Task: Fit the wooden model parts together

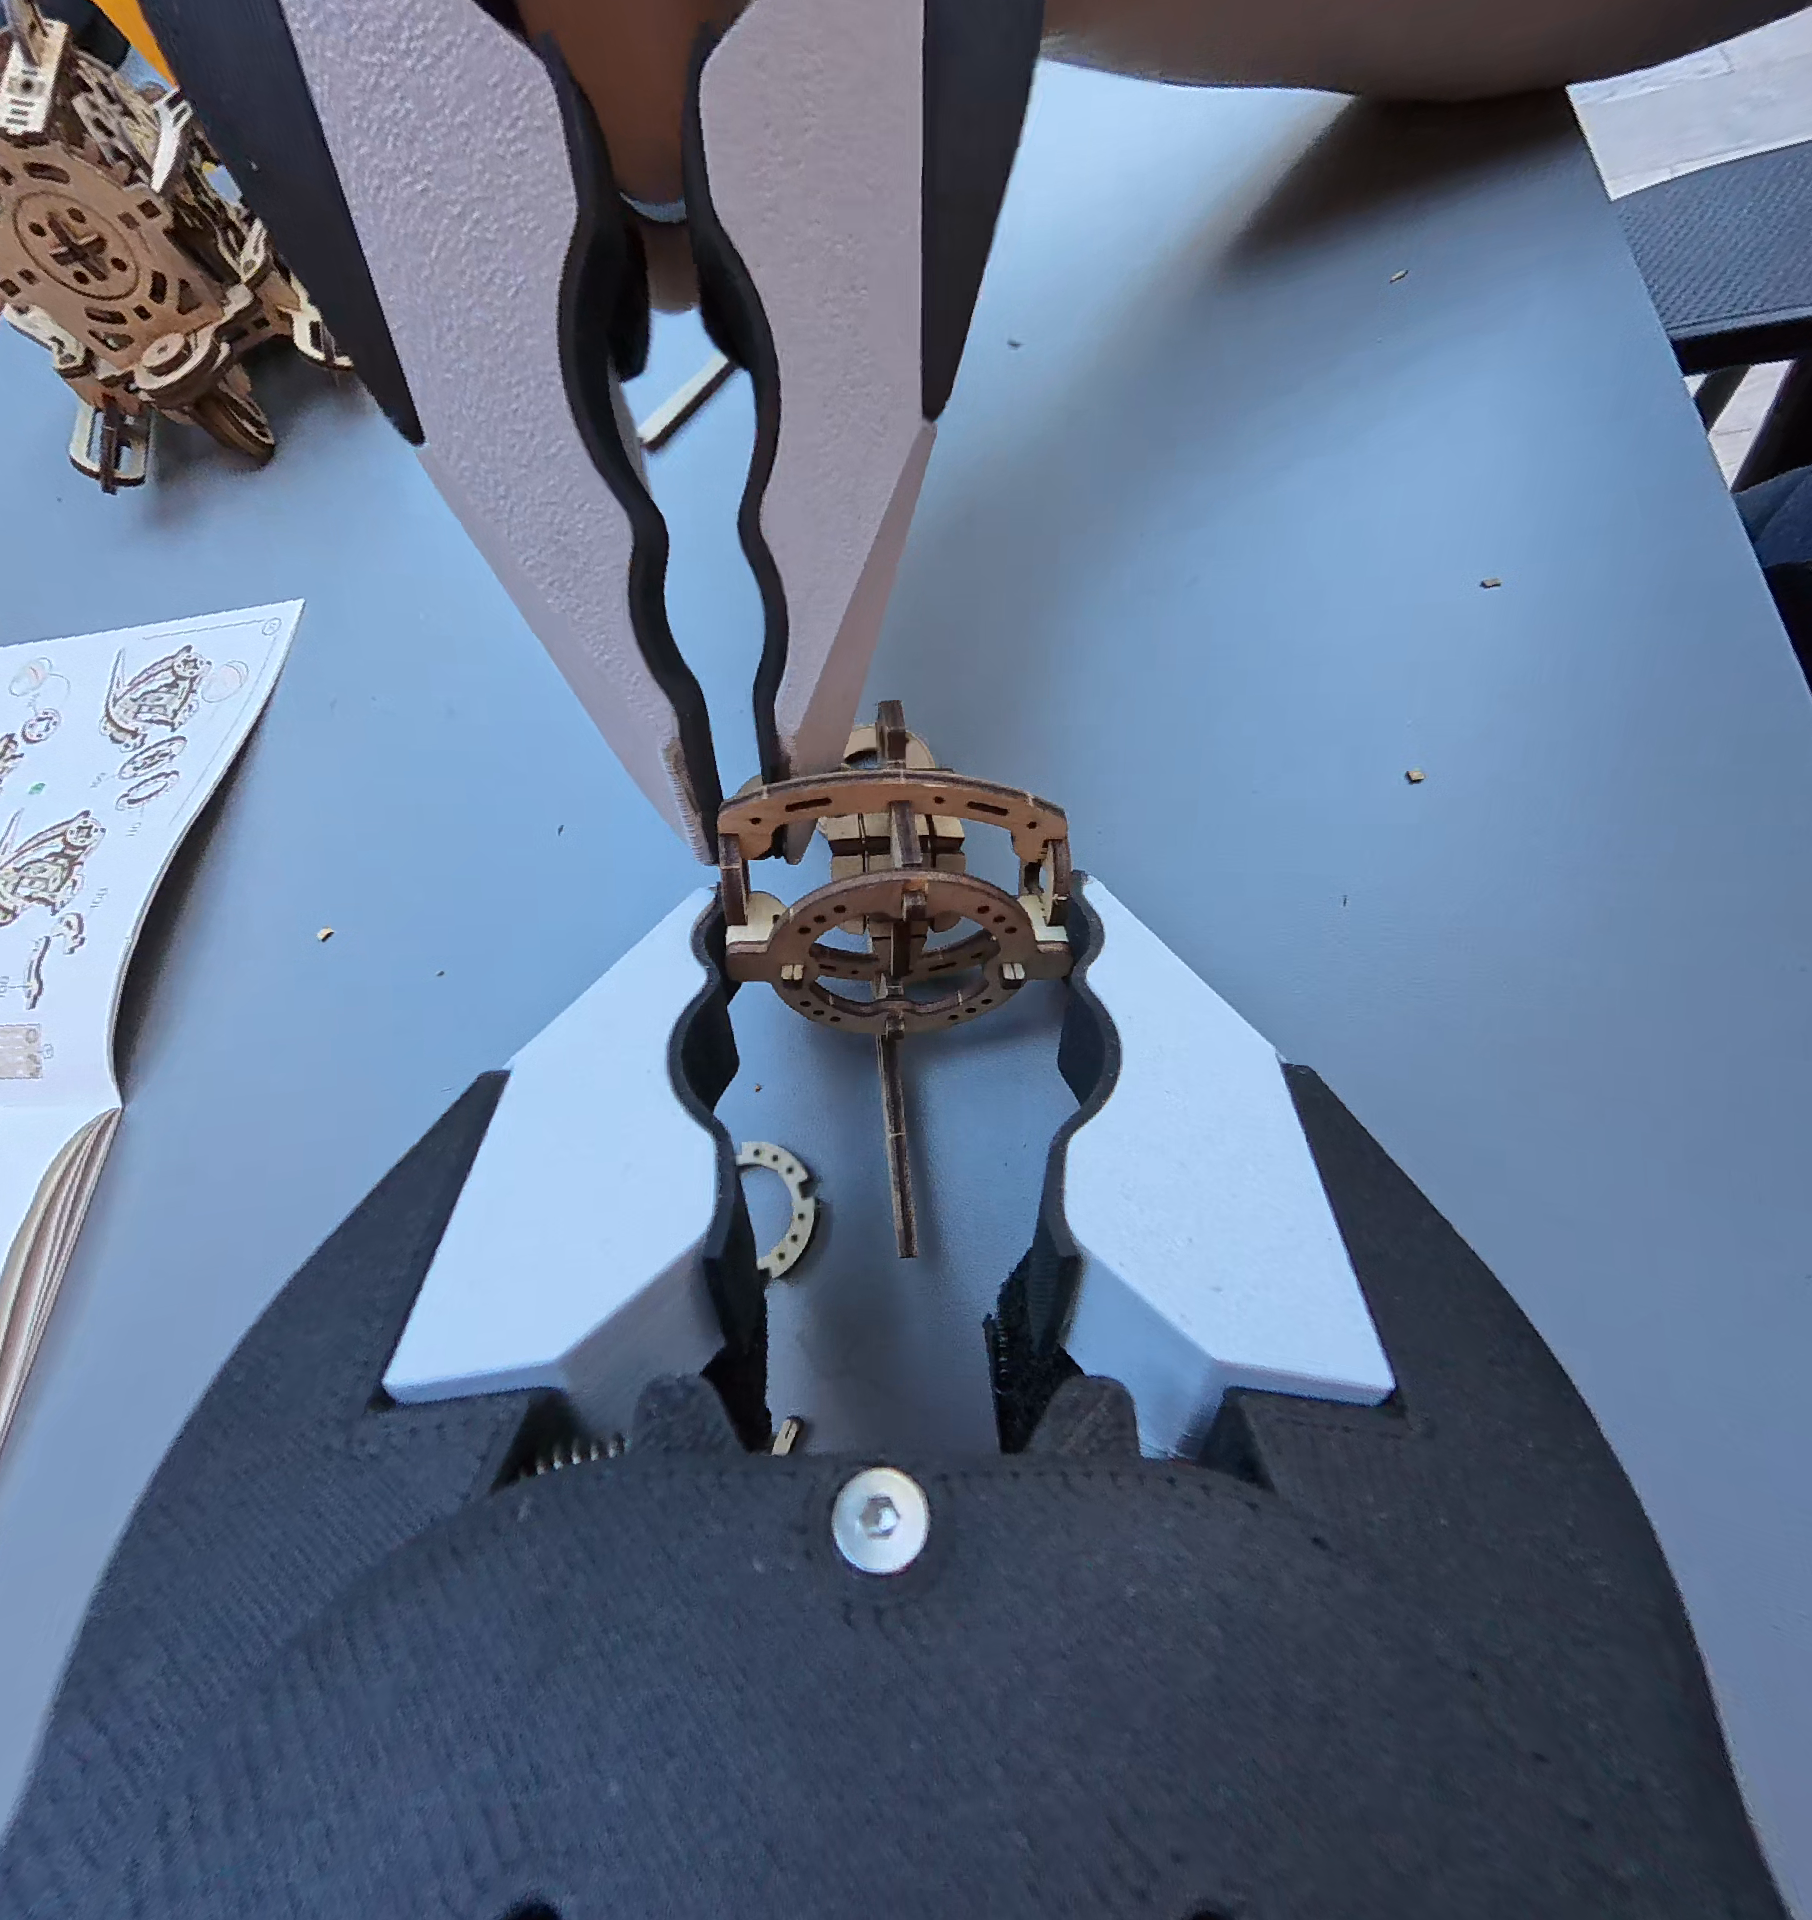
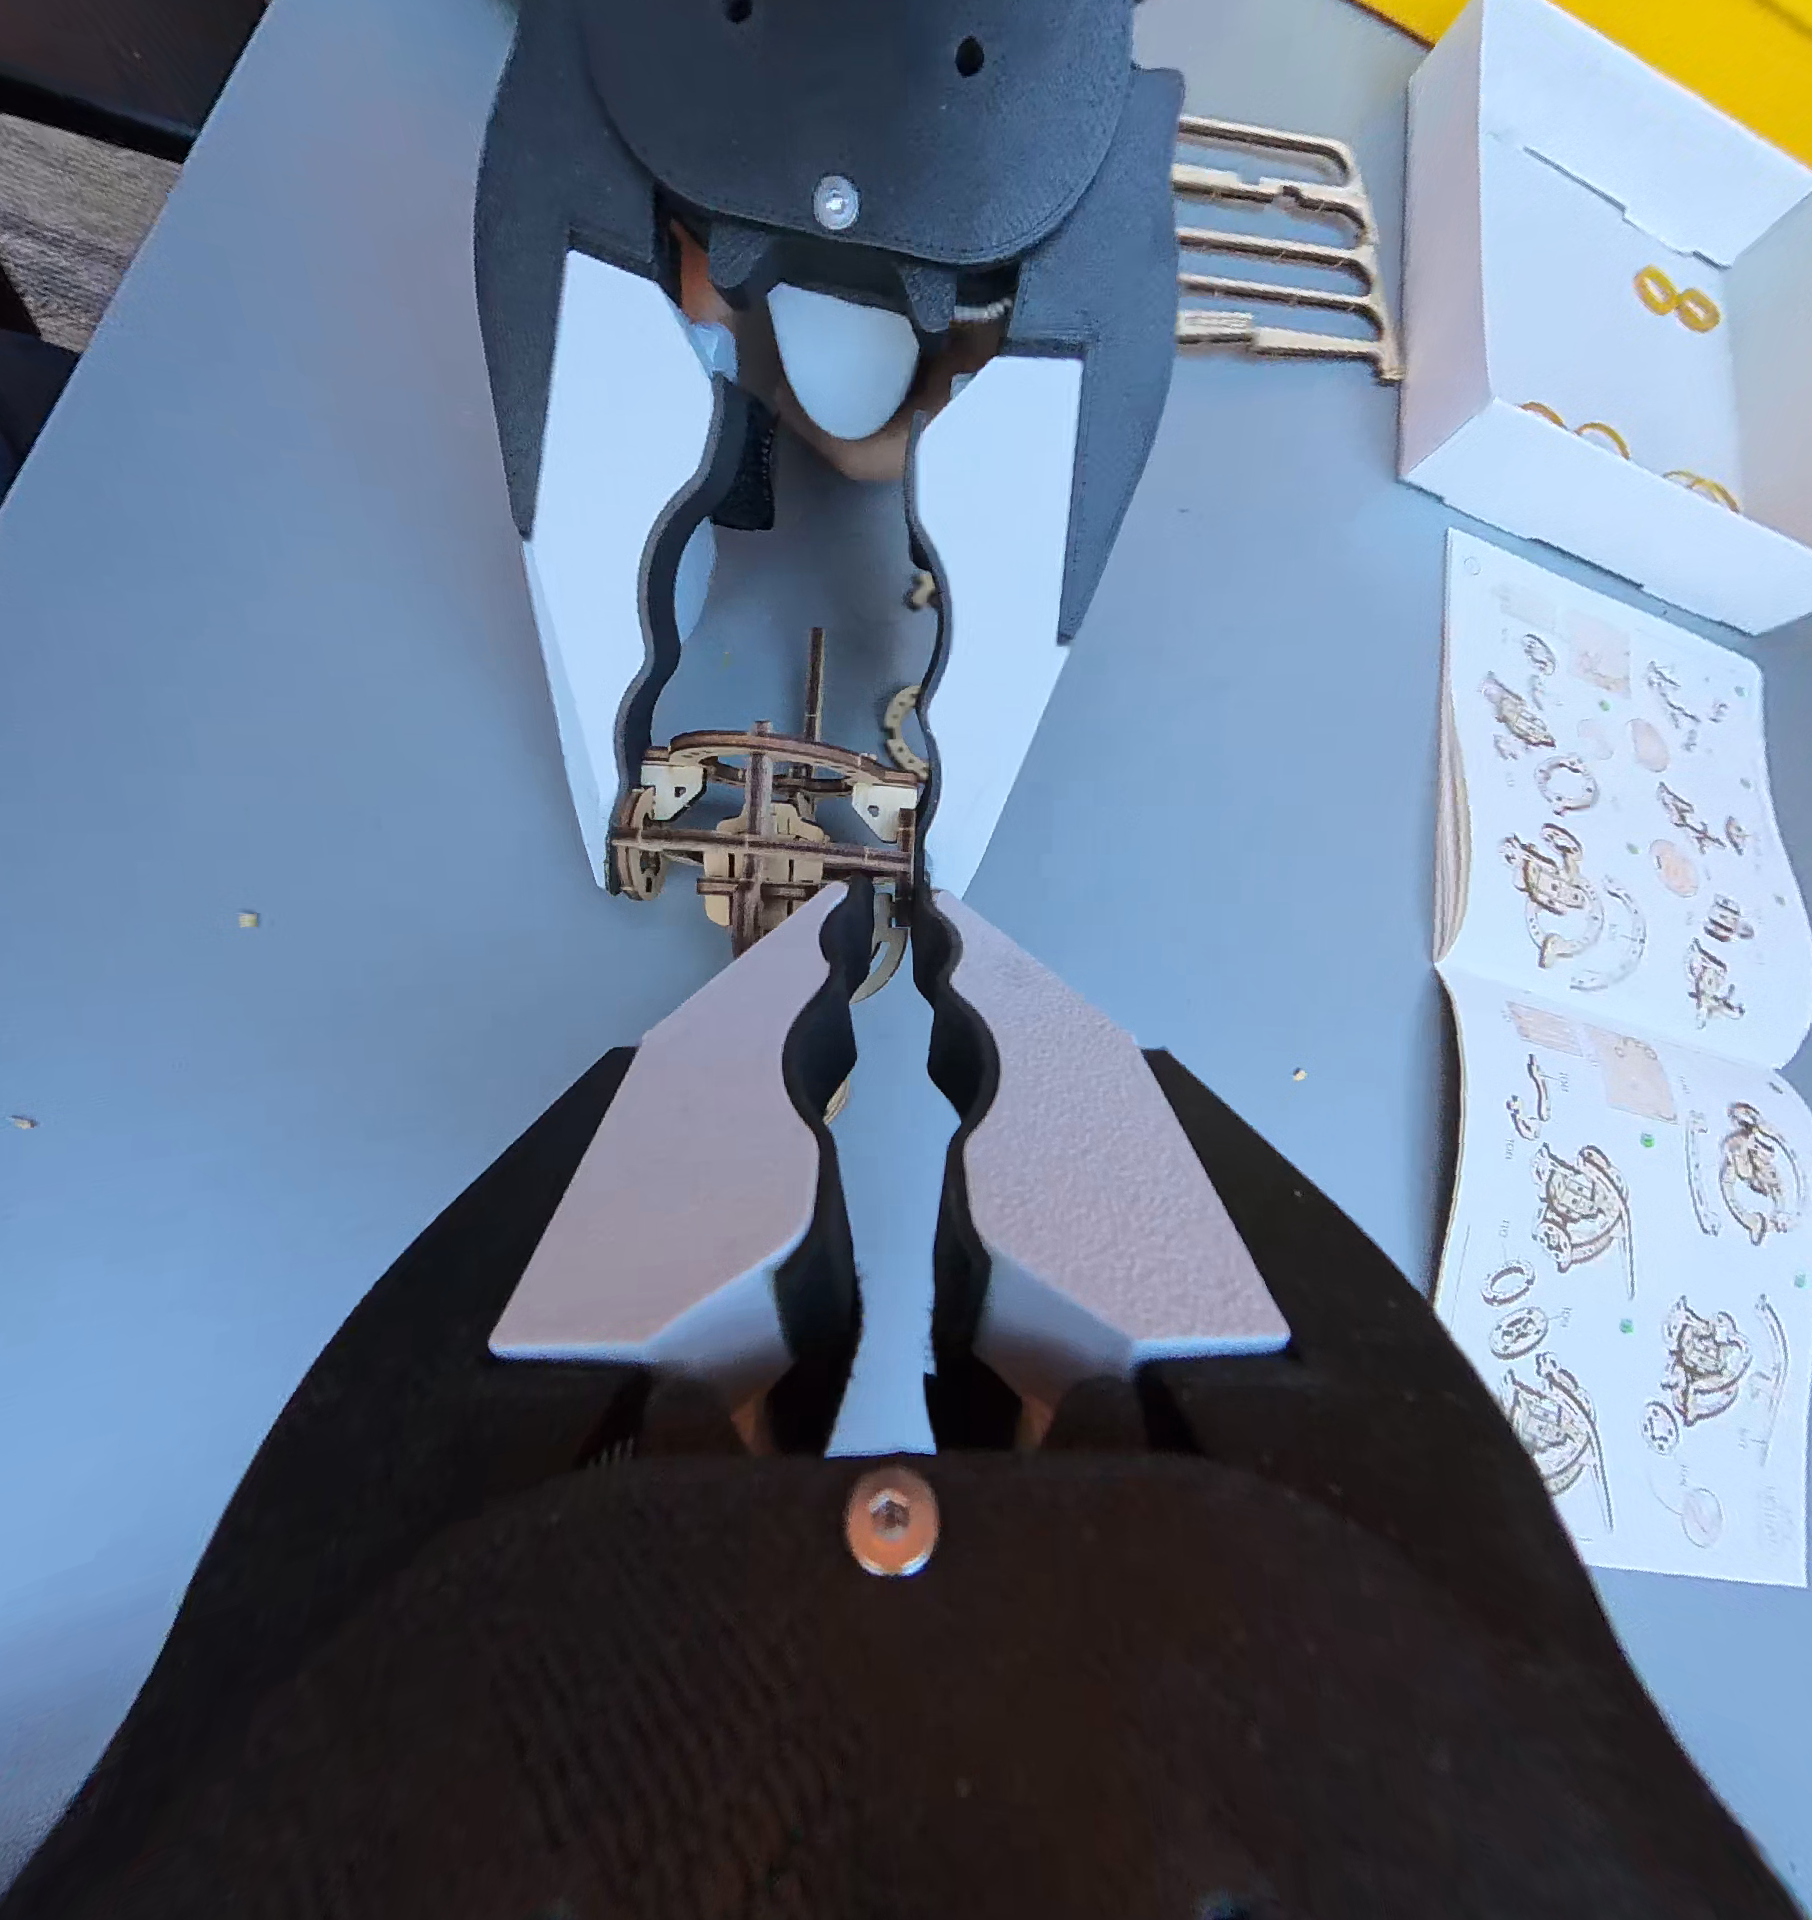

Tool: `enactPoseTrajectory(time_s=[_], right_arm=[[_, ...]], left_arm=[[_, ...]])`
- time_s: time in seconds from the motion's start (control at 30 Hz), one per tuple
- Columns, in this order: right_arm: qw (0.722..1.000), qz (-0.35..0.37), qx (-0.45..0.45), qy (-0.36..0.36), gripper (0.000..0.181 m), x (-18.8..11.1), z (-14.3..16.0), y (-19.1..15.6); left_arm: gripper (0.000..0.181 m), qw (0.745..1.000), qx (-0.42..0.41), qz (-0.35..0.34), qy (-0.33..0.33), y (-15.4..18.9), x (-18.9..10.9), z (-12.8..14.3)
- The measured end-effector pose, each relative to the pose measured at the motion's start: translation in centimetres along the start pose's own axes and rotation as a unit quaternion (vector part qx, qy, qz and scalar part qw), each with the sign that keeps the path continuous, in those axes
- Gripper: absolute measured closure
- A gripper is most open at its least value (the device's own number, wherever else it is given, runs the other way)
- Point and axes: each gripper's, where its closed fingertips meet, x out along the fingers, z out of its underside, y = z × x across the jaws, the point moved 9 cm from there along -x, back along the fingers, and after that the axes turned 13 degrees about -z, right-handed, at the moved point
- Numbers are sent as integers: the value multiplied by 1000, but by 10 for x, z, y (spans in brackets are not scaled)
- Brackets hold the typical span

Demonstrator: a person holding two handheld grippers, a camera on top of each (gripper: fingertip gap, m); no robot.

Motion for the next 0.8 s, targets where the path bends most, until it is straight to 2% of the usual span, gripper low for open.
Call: enactPoseTrajectory(time_s=[0.1,0.2,0.33,0.8], right_arm=[[1000,8,-4,-2,175,-1,1,2],[999,31,-19,10,166,-2,2,-1],[999,26,-41,17,172,-4,4,-8],[998,26,-57,2,174,-2,2,-6]], left_arm=[[120,1000,8,-7,1,-3,2,1],[120,1000,19,-5,5,-2,1,1],[120,1000,24,0,9,0,1,1],[120,1000,10,8,6,-2,1,1]])
